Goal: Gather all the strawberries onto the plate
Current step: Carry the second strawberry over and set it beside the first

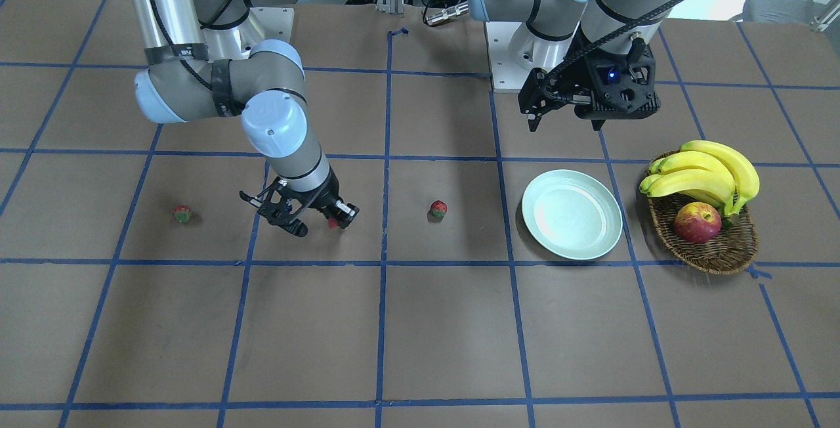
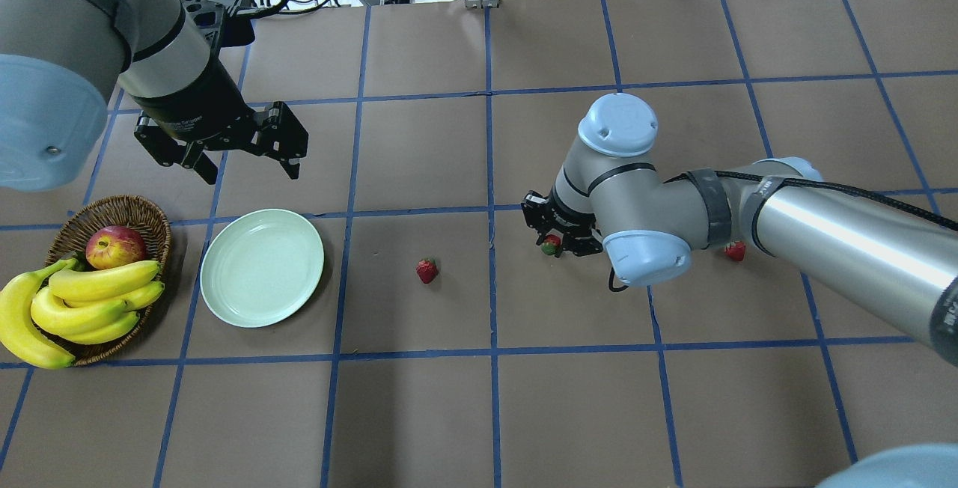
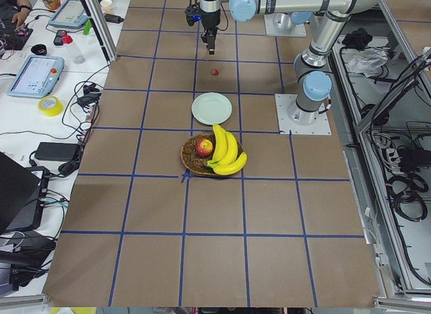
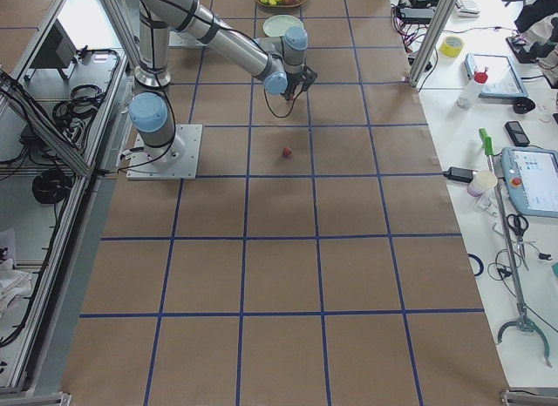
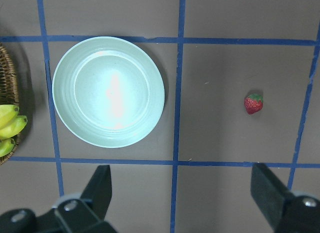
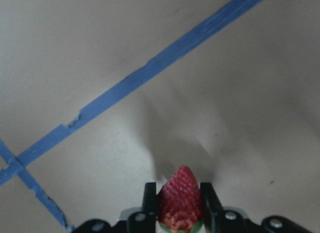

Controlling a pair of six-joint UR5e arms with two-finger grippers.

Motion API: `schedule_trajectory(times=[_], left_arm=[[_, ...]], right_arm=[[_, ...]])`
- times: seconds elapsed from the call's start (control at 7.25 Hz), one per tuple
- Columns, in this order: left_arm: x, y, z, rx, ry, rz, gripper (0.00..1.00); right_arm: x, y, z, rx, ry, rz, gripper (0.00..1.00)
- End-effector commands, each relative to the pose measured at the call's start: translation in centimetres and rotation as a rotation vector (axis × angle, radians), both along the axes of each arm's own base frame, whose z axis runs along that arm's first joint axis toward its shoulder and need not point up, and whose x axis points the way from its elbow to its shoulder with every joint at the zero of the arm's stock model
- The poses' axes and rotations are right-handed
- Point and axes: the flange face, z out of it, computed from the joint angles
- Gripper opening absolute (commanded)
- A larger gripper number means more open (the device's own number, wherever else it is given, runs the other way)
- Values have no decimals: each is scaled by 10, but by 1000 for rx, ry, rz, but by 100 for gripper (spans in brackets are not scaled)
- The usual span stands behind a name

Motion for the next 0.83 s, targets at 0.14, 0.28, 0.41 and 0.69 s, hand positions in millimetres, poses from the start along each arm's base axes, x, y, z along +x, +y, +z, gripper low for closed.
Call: schedule_trajectory(times=[0.14,0.28,0.41,0.69], left_arm=[[1,-1,-2,3,1,-2,100],[1,0,0,1,-4,-5,100],[1,0,-2,5,-4,-5,100],[2,0,-1,4,-10,-7,100]], right_arm=[[104,45,26,-41,-25,54,0],[115,43,22,-71,-31,72,0],[131,45,9,-87,-33,132,0],[136,39,-2,-106,-10,253,0]])
